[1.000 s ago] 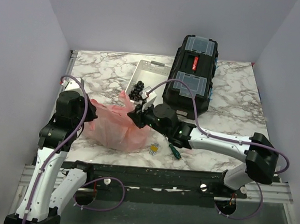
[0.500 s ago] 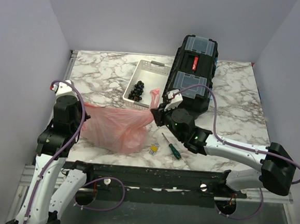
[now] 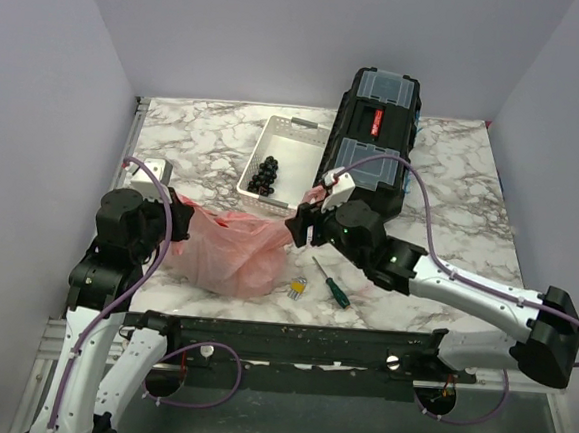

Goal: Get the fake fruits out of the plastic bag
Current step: Adjust the plastic bag at the center of the board.

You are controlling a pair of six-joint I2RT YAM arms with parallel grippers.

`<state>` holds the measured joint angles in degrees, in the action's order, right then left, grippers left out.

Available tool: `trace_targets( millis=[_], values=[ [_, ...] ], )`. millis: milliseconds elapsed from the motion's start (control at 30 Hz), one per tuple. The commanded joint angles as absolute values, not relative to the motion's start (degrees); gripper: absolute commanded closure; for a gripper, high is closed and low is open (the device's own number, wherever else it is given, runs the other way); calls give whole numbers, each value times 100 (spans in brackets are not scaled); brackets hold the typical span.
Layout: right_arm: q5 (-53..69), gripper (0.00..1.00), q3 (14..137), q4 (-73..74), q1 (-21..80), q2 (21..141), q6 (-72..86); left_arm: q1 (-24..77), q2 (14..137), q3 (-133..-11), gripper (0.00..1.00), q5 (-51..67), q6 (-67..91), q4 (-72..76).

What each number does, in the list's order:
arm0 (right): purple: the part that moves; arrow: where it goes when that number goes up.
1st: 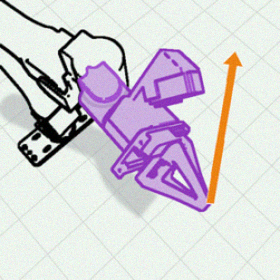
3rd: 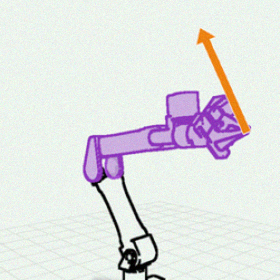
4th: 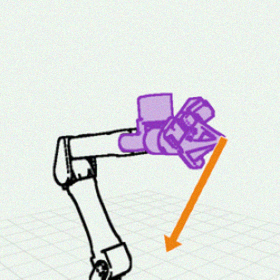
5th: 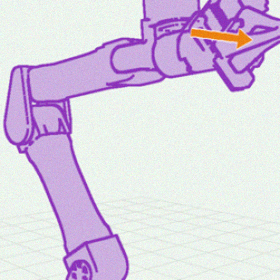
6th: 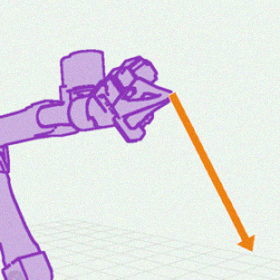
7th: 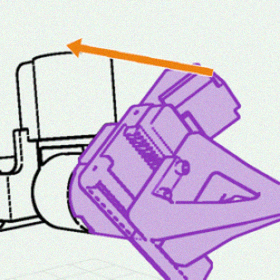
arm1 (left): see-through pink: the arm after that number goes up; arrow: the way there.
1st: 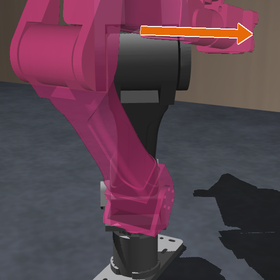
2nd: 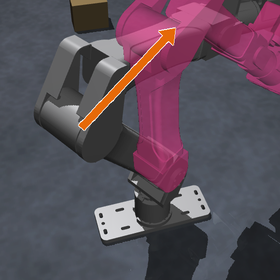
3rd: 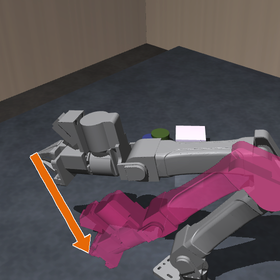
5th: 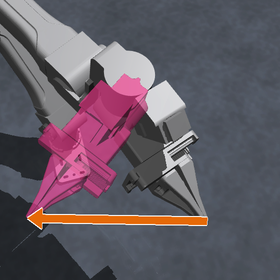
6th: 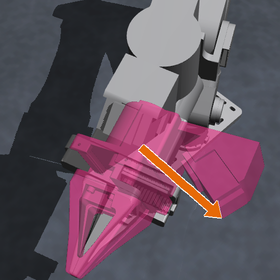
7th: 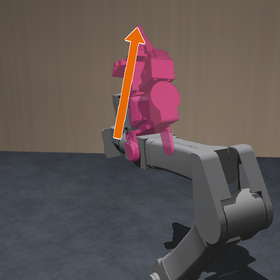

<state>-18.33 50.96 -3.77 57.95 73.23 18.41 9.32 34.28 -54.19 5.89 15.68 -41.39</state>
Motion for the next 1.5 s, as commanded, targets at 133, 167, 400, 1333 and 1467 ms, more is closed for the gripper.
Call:
trace_targets(
  millis=[133,167,400,1333,1467],
  values=[
    [-2111,8,6053,788,5788,6964,1247,905,3350,-5613,100,1099,1257,-4159],
    [-2162,8,6235,906,5783,7051,1154,905,3344,-5613,100,1107,1258,-4158],
    [-1651,2,7327,1244,5784,7699,512,906,3278,-5477,100,1056,1222,-4141],
    [585,22,8210,1375,5793,9787,-381,905,3347,-5396,100,1159,1326,-4058],
    [53,35,8063,808,5793,9933,-167,905,3352,-5449,100,1156,1327,-4091]
  ],
)
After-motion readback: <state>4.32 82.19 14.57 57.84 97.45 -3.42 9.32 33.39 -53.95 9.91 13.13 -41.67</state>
